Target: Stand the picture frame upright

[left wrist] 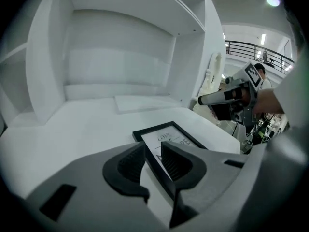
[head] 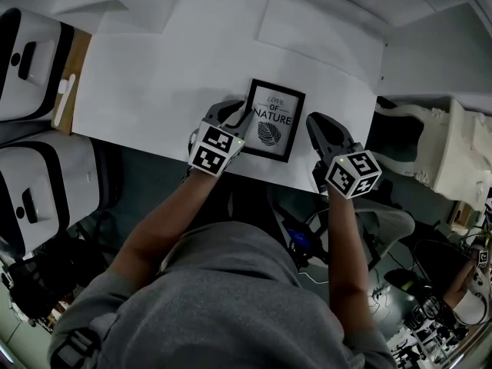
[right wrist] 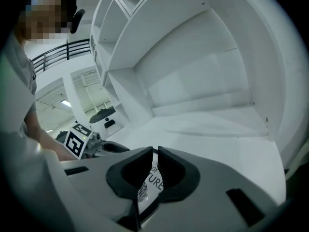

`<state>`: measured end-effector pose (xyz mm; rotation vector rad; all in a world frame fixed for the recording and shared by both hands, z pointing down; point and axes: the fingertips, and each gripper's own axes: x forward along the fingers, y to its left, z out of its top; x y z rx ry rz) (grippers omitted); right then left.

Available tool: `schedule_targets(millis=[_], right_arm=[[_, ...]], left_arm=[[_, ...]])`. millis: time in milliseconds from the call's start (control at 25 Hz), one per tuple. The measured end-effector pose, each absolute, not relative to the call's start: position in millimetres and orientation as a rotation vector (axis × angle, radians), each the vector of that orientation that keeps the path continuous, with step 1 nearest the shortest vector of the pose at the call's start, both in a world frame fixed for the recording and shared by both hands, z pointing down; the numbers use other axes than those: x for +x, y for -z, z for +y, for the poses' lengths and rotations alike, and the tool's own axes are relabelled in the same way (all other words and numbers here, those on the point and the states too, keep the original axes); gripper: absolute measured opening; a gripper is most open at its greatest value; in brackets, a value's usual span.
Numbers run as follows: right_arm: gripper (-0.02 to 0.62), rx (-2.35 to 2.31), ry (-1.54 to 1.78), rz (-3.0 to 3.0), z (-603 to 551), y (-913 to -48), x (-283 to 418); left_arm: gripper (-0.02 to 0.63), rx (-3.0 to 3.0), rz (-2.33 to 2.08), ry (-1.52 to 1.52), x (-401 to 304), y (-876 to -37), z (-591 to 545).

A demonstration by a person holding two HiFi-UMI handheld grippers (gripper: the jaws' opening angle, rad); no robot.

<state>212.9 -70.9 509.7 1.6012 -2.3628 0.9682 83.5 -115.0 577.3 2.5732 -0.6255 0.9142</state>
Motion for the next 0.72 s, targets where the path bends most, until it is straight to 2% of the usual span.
schedule_targets(millis=[280,520,720], right_arm=[[0.029,1.611,-1.11,-2.292,-77,-544,212],[0.029,1.628,-1.172,-2.188,-66,-569,218],[0.031,1.629,-1.218,-2.162,-62,-578,214]], left_arm=[[0.115,2.471,-0.637,-0.922,90,-601,-118],[0.163,2.393,-0.697,-0.945,94,-617,-118],[0.167,2.362,-0.73,-0.973,91,-623,-120]])
